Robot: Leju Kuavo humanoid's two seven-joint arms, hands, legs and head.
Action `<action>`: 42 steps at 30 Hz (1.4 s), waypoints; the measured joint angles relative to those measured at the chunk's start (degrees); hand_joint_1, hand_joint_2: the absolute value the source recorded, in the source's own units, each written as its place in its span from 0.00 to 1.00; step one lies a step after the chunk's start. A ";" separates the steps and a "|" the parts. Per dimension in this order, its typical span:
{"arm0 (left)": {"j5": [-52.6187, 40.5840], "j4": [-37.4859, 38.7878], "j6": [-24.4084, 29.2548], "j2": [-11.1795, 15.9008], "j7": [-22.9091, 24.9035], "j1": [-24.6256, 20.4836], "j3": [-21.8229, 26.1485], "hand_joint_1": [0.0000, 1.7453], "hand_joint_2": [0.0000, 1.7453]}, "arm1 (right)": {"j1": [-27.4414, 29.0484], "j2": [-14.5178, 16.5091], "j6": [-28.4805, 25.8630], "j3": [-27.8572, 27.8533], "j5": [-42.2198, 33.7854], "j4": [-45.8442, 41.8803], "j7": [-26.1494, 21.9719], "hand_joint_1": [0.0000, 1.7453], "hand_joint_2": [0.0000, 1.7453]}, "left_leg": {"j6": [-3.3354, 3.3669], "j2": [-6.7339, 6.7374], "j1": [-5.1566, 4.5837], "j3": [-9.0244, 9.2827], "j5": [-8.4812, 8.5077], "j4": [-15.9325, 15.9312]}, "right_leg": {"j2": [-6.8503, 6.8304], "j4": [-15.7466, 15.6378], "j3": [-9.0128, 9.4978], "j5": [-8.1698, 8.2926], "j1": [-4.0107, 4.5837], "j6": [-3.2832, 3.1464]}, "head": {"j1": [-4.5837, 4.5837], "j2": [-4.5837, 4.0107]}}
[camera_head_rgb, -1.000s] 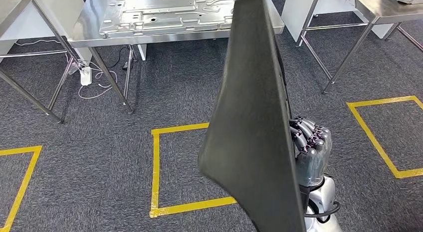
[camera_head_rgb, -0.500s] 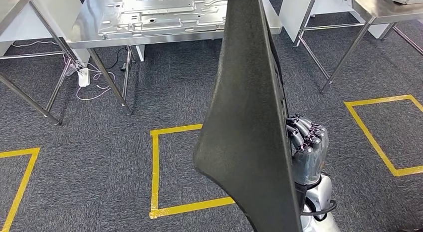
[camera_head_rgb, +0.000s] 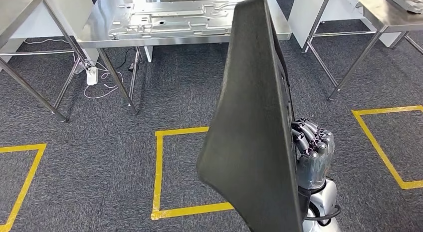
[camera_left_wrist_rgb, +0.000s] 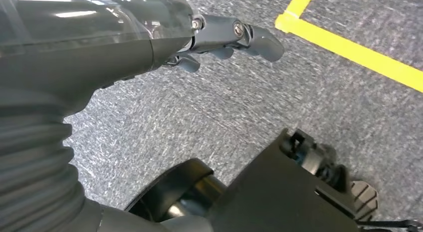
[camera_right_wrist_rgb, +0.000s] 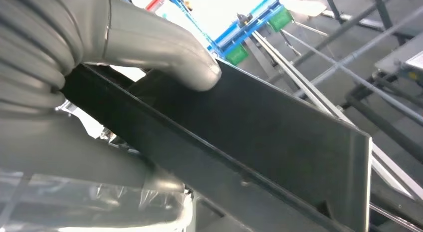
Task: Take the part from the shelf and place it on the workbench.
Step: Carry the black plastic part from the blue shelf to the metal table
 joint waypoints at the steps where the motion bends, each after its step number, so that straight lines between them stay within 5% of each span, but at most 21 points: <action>1: -0.01 0.00 0.00 0.02 -0.03 -0.01 -0.01 0.00 1.00 | 0.01 0.02 0.00 0.01 0.00 0.02 0.02 0.97 1.00 | -0.32 0.07 -0.09 0.11 -0.26 0.00 | -0.03 -0.70 0.45 -0.52 0.09 -0.28 | -0.15 0.00; 5: -0.15 -0.14 0.00 0.02 -0.11 -0.10 -0.10 0.00 1.00 | -0.14 0.09 0.00 -0.06 -0.04 0.03 0.16 0.97 1.00 | -1.43 -0.69 0.22 0.10 -1.52 1.71 | 0.55 -1.13 1.75 -1.72 -0.20 -1.87 | -1.17 0.00; 8: -0.12 -0.20 0.01 0.02 -0.30 -0.21 -0.20 0.00 1.00 | -0.30 0.19 0.00 -0.02 0.00 0.03 0.15 0.97 1.00 | -1.84 -2.25 0.49 -6.04 -4.63 12.57 | 0.81 -1.21 3.45 -3.06 -0.44 -2.63 | -2.33 0.00; 10: -0.07 -0.24 0.02 0.02 -0.45 -0.55 -0.22 0.00 1.00 | -0.30 0.22 0.00 -0.01 0.00 0.07 0.16 0.97 1.00 | -1.97 -2.38 0.66 -9.78 -4.16 17.13 | 1.25 -1.21 4.88 -4.23 -0.50 -2.59 | -2.67 0.00; 14: -0.11 -0.18 0.02 0.02 -0.31 -0.45 -0.33 0.00 1.00 | -0.34 0.28 0.01 0.01 -0.04 0.13 0.12 0.97 1.00 | -2.09 -2.59 0.87 -8.25 4.76 7.87 | 2.41 -1.45 8.39 -7.07 -0.97 -1.55 | -3.20 0.00; 19: -0.17 -0.08 0.00 0.02 -0.28 -0.32 -0.45 0.00 1.00 | -0.49 0.28 0.02 0.02 -0.16 0.24 0.08 0.97 1.00 | -0.43 -3.02 0.47 -5.39 1.91 2.63 | 2.67 -1.42 8.97 -7.10 -0.79 0.66 | -3.49 0.00; 21: -0.18 -0.08 0.01 0.04 -0.20 -0.03 -0.46 0.00 1.00 | -0.64 0.28 0.01 0.00 -0.17 0.25 0.07 0.97 1.00 | 0.36 -3.16 0.56 -3.64 1.35 1.45 | 2.31 2.58 6.72 -6.81 -0.59 0.81 | -3.17 0.00; 24: -0.19 -0.02 0.01 0.06 -0.11 0.42 -0.46 0.00 1.00 | -0.54 0.28 0.00 -0.02 -0.20 0.34 0.08 0.97 1.00 | 1.00 -3.20 0.43 -1.08 0.10 0.21 | 2.08 12.24 -1.08 -9.56 0.06 0.40 | -2.30 0.00; 26: -0.19 0.00 0.00 0.07 -0.11 0.65 -0.46 0.00 1.00 | -0.45 0.28 0.00 -0.02 -0.22 0.42 0.08 0.97 1.00 | 1.10 -3.28 0.19 0.99 -1.17 -0.23 | 2.07 13.26 -4.59 -10.56 0.41 0.20 | -1.58 0.00; 27: -0.19 0.00 0.00 0.07 -0.11 0.78 -0.46 0.00 1.00 | -0.44 0.28 0.00 -0.02 -0.23 0.44 0.08 0.97 1.00 | 1.09 -3.31 0.08 2.27 -1.96 -0.40 | 2.05 11.24 -5.22 -9.12 0.56 -0.02 | -1.22 0.00; 29: -0.20 0.07 -0.01 0.06 -0.12 1.03 -0.46 0.00 1.00 | -0.34 0.28 0.00 -0.02 -0.25 0.46 0.06 0.97 1.00 | 0.95 -3.28 -0.13 4.69 -3.80 -0.61 | 1.72 4.90 -5.56 -2.24 0.99 -0.66 | -0.74 0.00; 31: -0.20 0.19 -0.03 0.06 -0.13 1.14 -0.48 0.00 1.00 | -0.15 0.28 0.01 0.01 -0.26 0.56 0.06 0.97 1.00 | 0.48 -3.16 -0.28 6.08 -5.29 -0.92 | 1.36 1.13 -5.20 2.33 1.45 -1.49 | -0.69 0.00; 34: -0.19 0.16 -0.04 0.09 -0.12 0.80 -0.49 0.00 1.00 | -0.21 0.27 0.01 -0.02 -0.26 0.56 0.11 0.97 1.00 | -0.46 -2.93 -0.44 6.68 -5.00 -0.04 | 1.57 0.32 -3.33 1.71 1.33 -2.77 | -0.89 0.00; 37: -0.16 0.06 -0.01 0.13 -0.19 0.56 -0.54 0.00 1.00 | -0.29 0.32 0.00 -0.01 -0.21 0.49 0.09 0.97 1.00 | -1.38 -2.89 -0.44 1.13 -2.91 10.43 | 1.61 -1.17 0.11 0.10 0.59 -3.50 | -1.52 -0.01; 39: -0.08 0.04 0.05 0.11 -0.32 0.26 -0.55 0.00 1.00 | -0.28 0.33 0.00 0.02 -0.09 0.51 0.07 0.97 1.00 | -1.91 -2.89 -0.09 -4.01 -5.72 15.76 | 1.65 -1.65 2.35 -1.33 0.40 -3.50 | -1.97 0.00; 41: 0.07 0.01 0.10 0.11 -0.45 -0.10 -0.55 0.00 1.00 | -0.26 0.38 0.00 0.01 0.08 0.52 0.06 0.97 1.00 | -2.11 -2.88 0.20 -6.94 -9.63 15.74 | 1.82 -1.80 4.76 -3.04 0.09 -3.27 | -2.25 0.00; 42: 0.13 0.01 0.11 0.11 -0.48 -0.18 -0.54 0.00 1.00 | -0.26 0.42 0.01 0.00 0.17 0.52 0.05 0.97 1.00 | -2.18 -2.88 0.31 -7.56 -9.87 13.92 | 1.93 -1.81 6.05 -3.96 -0.12 -3.08 | -2.43 0.00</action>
